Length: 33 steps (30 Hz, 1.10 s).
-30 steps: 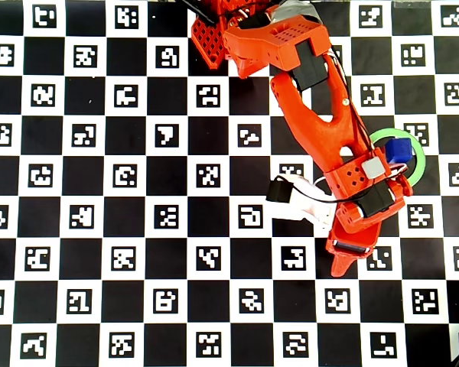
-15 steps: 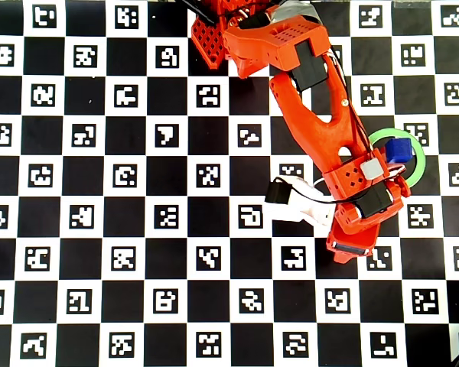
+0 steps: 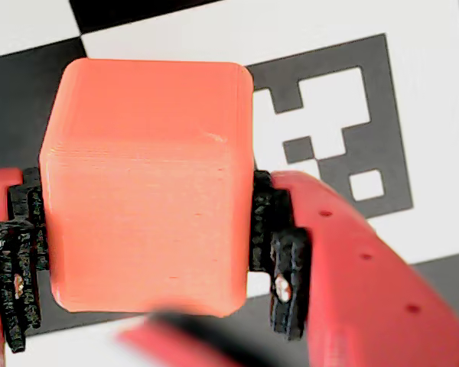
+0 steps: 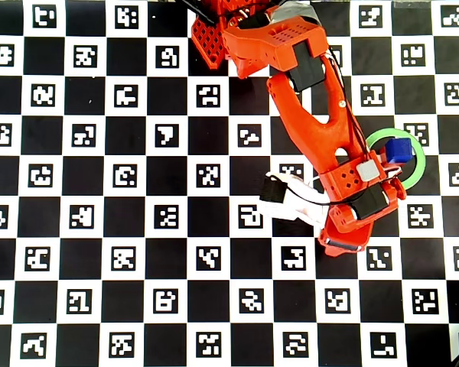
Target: Grab the red cube then put it in the green circle then put the blue cube on top and finally the orange cube on top
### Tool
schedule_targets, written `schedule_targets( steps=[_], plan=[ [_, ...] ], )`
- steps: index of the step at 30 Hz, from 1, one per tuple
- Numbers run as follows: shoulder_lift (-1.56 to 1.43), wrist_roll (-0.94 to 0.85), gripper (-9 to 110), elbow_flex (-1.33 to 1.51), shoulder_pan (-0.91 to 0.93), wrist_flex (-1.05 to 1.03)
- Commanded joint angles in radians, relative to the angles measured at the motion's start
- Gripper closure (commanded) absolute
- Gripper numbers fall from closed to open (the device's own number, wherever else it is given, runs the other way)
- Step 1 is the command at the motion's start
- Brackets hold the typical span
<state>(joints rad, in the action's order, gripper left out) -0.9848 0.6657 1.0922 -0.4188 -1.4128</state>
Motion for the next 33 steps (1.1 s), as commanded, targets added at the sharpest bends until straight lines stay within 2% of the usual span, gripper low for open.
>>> schedule_targets(
  steps=[1,20,33],
  plan=[
    [-0.221,-0.014,102,-0.005,0.011,-0.063],
    [-0.632,-0.051,102,0.173,-0.104,-0.258],
    [-0.742,0.063,102,0.288,-0.319,-0.262]
  ],
)
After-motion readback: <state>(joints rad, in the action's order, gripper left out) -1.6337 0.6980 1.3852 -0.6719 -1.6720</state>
